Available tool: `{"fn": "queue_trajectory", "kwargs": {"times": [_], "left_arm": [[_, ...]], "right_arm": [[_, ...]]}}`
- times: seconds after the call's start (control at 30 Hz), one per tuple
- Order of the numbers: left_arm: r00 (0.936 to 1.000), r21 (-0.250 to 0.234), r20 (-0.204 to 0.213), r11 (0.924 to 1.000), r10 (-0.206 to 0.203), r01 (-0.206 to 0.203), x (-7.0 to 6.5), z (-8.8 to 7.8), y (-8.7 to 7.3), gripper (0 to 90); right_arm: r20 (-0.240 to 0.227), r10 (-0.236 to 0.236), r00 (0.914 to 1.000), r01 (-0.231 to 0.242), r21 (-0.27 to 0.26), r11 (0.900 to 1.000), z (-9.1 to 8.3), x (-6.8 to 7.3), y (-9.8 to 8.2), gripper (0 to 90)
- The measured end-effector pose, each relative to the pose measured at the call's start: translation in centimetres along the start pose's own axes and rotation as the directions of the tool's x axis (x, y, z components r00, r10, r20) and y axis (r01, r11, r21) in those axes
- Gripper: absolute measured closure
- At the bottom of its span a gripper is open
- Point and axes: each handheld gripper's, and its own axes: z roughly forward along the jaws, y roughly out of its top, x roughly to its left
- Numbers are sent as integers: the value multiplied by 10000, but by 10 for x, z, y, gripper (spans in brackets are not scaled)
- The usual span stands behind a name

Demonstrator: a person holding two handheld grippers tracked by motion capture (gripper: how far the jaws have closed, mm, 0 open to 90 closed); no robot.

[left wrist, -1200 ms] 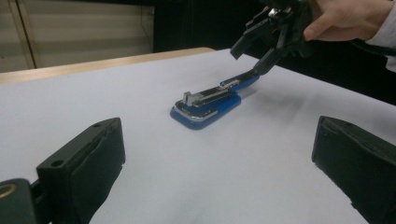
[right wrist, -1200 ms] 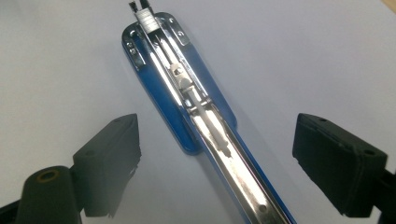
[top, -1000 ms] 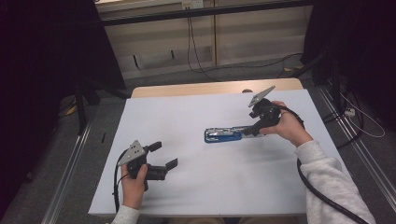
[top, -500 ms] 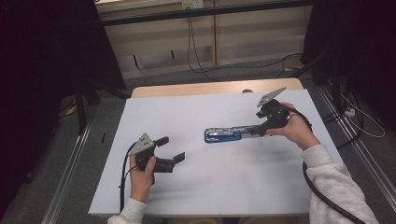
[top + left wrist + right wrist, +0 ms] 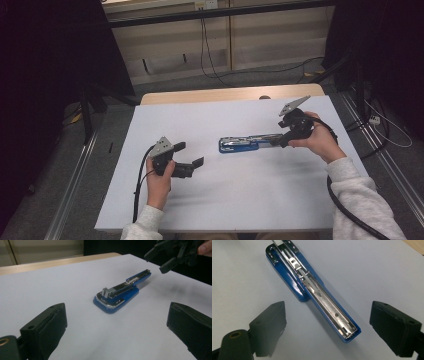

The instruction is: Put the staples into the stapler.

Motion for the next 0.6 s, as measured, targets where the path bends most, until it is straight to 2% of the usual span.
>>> {"fn": "queue_trajectory", "kwargs": {"times": [0.17,0.37,0.5,0.6], "left_arm": [[10000,-27,56,10000,-3,3,0,7,3,29],[9997,-6,183,9999,147,-147,-1,15,7,29],[9995,155,320,9998,88,-93,-2,24,7,29],[9998,192,207,9998,82,-86,-1,31,8,29]], "right_arm": [[109,50,9999,-50,69,10000,-5,-1,-6,127],[200,276,9994,-271,-249,9993,-15,-3,-11,124],[214,392,9990,-384,-381,9985,-20,-6,-16,124],[270,495,9984,-487,-295,9984,-21,-10,-21,124]]}}
